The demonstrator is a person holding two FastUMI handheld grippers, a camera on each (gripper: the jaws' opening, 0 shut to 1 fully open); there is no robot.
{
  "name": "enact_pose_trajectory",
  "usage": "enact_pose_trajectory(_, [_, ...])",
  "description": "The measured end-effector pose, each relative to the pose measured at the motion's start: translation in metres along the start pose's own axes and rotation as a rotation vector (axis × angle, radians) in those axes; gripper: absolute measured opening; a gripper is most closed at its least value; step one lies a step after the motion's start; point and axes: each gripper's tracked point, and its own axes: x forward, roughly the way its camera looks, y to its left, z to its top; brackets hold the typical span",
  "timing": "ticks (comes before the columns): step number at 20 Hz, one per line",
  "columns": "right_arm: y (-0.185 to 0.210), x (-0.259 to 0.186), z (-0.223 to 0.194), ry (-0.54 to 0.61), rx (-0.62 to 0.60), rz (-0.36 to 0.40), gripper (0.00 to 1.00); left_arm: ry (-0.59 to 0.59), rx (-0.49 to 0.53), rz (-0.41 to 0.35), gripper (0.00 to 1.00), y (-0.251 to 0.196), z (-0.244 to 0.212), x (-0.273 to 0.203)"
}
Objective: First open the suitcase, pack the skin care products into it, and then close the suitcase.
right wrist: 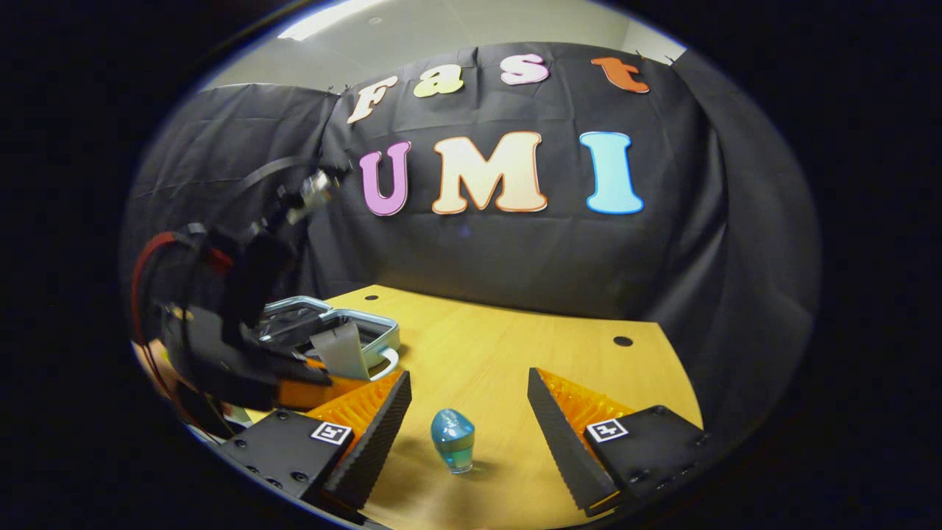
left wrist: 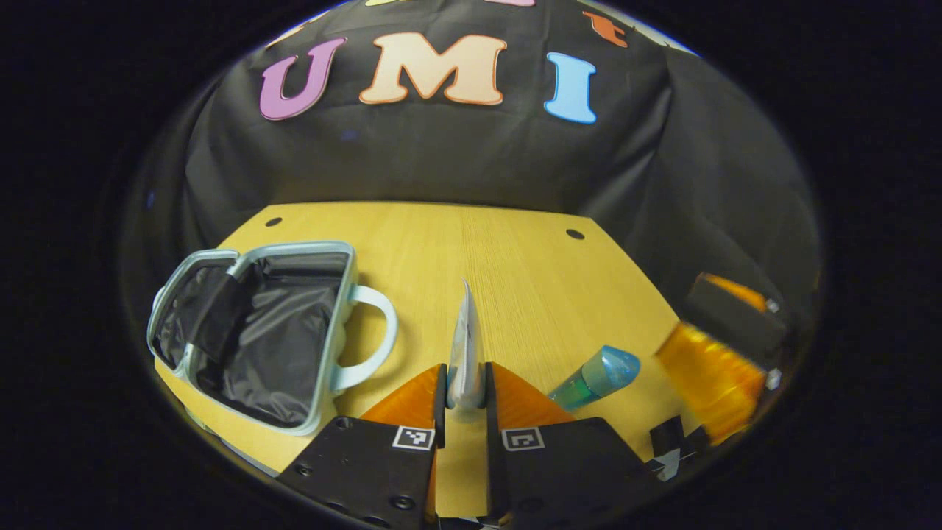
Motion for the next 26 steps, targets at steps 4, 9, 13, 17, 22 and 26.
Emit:
enact_pose_trajectory(4, [0.002, 0.019, -0.046, 0.076, -0.001, -0.021, 1.0, -0.023, 0.008, 0.006, 0.19, 0.014, 0.022, -0.019])
enact_pose_trajectory(9, [0.009, 0.029, -0.105, 0.185, -0.041, -0.04, 0.99, -0.046, 0.024, -0.007, 0.19, 0.031, 0.041, -0.027])
enact_pose_trajectory(13, [0.01, 0.032, -0.123, 0.232, 0.026, -0.07, 0.94, -0.033, 0.062, 0.007, 0.19, 0.056, 0.045, -0.036])
enact_pose_trajectory(17, [0.015, 0.038, -0.124, 0.273, 0.071, -0.101, 0.43, -0.019, 0.045, 0.036, 0.19, 0.087, 0.042, -0.046])
enact_pose_trajectory(22, [0.042, 0.039, -0.097, 0.306, 0.106, -0.061, 0.38, 0.086, 0.029, 0.128, 0.19, 0.151, 0.018, -0.047])
enact_pose_trajectory(26, [0.074, 0.042, -0.061, 0.298, 0.211, -0.045, 0.4, 0.179, 0.054, 0.163, 0.19, 0.194, -0.006, -0.034])
